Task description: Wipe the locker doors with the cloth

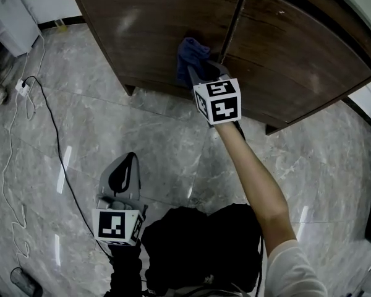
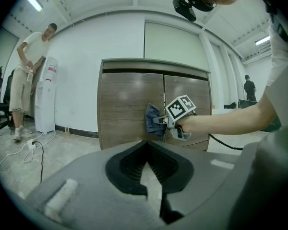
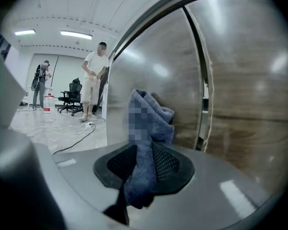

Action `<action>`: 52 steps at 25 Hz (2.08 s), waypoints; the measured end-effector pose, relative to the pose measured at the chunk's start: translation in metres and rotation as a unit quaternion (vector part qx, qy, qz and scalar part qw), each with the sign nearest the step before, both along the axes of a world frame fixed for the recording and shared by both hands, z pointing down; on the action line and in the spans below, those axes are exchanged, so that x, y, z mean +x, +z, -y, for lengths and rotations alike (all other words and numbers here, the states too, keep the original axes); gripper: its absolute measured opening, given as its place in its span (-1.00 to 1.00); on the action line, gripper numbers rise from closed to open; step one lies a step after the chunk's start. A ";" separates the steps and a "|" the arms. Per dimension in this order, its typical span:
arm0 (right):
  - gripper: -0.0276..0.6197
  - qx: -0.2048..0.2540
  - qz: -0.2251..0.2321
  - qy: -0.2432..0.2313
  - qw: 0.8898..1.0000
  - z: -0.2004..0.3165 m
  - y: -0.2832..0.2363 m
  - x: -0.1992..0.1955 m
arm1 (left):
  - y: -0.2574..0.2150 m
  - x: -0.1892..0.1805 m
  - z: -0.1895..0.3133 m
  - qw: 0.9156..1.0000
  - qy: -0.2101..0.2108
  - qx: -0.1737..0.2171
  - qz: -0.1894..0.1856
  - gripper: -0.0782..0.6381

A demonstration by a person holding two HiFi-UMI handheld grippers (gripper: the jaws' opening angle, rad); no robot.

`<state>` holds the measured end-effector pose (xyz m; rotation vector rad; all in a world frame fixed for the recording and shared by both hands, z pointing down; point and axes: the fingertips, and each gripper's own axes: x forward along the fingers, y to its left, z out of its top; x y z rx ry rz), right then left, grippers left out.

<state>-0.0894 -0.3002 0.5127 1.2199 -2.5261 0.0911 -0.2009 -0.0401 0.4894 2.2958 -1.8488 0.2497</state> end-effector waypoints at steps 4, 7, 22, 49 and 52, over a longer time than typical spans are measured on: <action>-0.63 -0.037 -0.001 -0.010 0.999 -0.001 0.044 -0.005 | 0.011 -0.005 0.000 1.000 -0.006 -0.011 0.000 -0.78; -0.63 -0.055 -0.004 -0.021 0.998 -0.001 0.070 -0.005 | 0.016 -0.007 0.002 1.000 -0.009 -0.016 -0.003 -0.78; -0.63 -0.111 -0.048 -0.042 0.992 -0.003 0.139 -0.020 | 0.028 -0.014 0.003 0.999 -0.019 -0.031 -0.006 -0.78; -0.63 0.062 0.021 -0.070 0.995 0.009 -0.133 -0.058 | -0.019 -0.024 -0.004 1.000 -0.029 0.007 0.010 -0.78; -0.64 0.079 0.029 -0.074 0.994 0.009 -0.158 -0.065 | -0.021 -0.028 -0.006 0.999 -0.031 0.010 0.012 -0.78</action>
